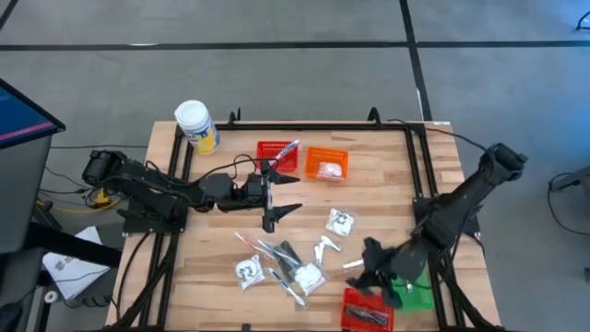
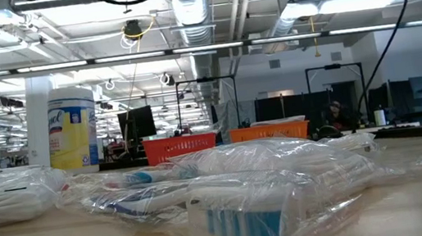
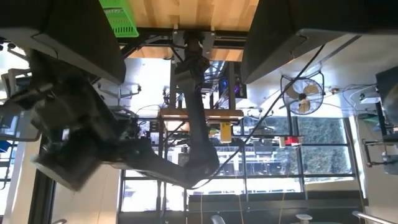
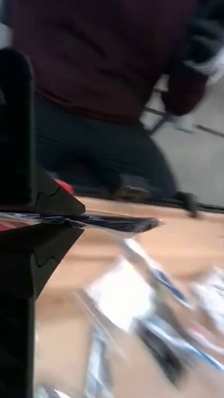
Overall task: Pick & Place Travel size toiletries
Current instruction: Put the black hair comb into the bottom red bin
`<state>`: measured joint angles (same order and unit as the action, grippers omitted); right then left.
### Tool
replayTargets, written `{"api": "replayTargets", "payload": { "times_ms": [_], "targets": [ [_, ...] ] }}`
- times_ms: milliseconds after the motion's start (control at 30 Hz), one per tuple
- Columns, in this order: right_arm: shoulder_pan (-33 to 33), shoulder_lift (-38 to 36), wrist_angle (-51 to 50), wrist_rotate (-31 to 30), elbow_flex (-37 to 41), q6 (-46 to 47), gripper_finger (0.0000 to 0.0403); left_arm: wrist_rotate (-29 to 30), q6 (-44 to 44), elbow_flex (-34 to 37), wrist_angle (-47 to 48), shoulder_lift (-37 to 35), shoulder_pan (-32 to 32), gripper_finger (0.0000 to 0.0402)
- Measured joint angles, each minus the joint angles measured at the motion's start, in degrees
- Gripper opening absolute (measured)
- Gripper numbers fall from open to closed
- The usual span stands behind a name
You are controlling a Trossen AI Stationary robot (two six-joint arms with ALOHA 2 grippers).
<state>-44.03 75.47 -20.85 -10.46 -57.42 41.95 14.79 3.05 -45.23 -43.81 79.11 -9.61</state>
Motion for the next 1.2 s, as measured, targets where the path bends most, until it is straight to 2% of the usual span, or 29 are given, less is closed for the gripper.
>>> {"api": "replayTargets", "payload": {
  "times_ms": [233, 400, 567, 800, 1200],
  "targets": [
    [-1.21, 8.05, -8.51, 8.93, -6.5, 6.05, 0.0009, -0.05, -0.28, 0.0, 0.02, 0.0, 0.0, 0.0315],
    [1.17, 14.05, -9.63, 16.42, -9.65, 4.72, 0.0011, -0.05, -0.28, 0.0, 0.04, 0.0, 0.0, 0.0315],
    [3.02, 19.45, -10.02, 25.82, -9.57, 4.63, 0.0009, -0.04, -0.46, 0.0, 0.09, 0.0, -0.06, 0.0315],
    [3.45, 20.04, -7.12, 26.97, -9.38, 3.3, 0.0009, -0.06, -0.46, 0.0, 0.12, 0.0, -0.33, 0.0315],
    [5.32, 20.01, 7.29, 33.78, 0.56, 6.15, 0.0012, -0.05, -0.44, 0.0, 0.11, 0.0, -0.31, 0.0315]
  ]
}}
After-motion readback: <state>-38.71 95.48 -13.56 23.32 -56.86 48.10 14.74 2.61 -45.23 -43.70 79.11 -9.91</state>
